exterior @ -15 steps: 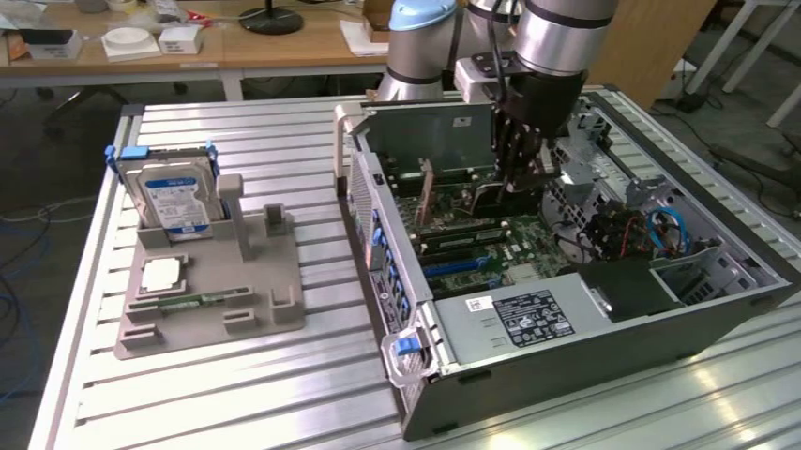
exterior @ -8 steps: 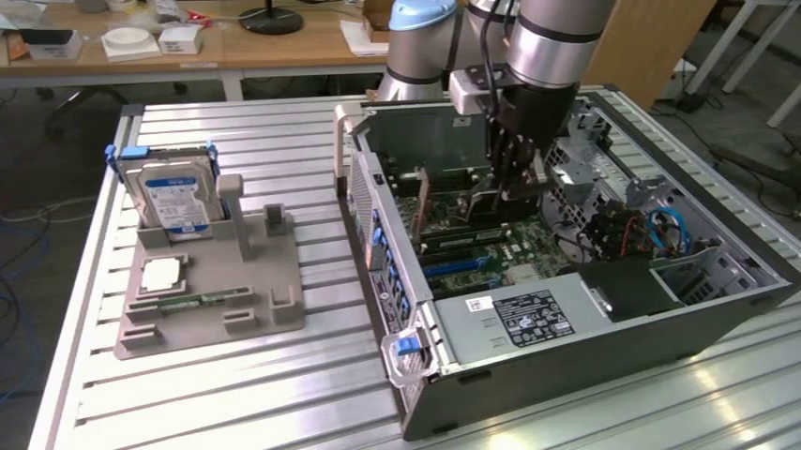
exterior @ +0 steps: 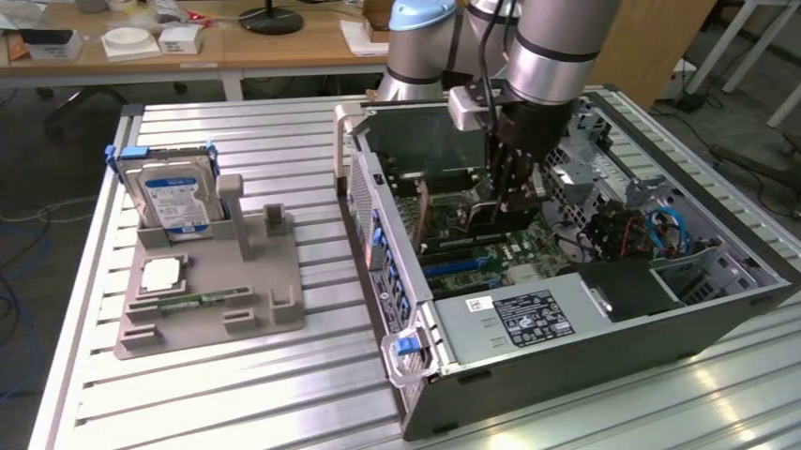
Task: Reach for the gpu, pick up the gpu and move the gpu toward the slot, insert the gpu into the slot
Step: 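Insert the gpu into the slot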
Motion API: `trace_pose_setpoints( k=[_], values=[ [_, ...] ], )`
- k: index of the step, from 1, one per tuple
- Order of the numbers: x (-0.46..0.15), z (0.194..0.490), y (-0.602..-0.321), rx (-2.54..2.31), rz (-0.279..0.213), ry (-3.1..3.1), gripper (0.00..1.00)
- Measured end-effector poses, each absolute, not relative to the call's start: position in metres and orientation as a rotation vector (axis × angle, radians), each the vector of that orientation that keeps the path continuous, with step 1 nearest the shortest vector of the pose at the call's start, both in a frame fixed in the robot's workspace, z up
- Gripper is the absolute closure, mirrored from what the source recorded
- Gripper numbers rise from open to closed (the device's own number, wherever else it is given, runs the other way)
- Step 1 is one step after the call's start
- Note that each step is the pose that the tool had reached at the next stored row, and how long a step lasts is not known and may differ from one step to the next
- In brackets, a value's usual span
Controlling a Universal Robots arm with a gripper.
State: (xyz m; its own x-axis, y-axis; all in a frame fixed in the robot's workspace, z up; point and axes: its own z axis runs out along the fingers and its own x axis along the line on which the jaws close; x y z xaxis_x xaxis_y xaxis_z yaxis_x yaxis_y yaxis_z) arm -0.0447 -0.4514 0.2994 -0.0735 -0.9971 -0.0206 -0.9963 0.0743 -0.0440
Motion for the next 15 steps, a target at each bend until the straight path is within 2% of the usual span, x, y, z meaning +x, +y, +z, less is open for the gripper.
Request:
trace_pose_setpoints(
  k=[7, 11, 15],
  values=[
    [-0.048, 0.294, -0.454, -2.106, -0.031, 2.268, 0.74],
    [-0.051, 0.293, -0.454, -2.096, -0.055, 2.253, 0.74],
    [-0.052, 0.288, -0.456, -2.108, -0.057, 2.239, 0.74]
  ],
)
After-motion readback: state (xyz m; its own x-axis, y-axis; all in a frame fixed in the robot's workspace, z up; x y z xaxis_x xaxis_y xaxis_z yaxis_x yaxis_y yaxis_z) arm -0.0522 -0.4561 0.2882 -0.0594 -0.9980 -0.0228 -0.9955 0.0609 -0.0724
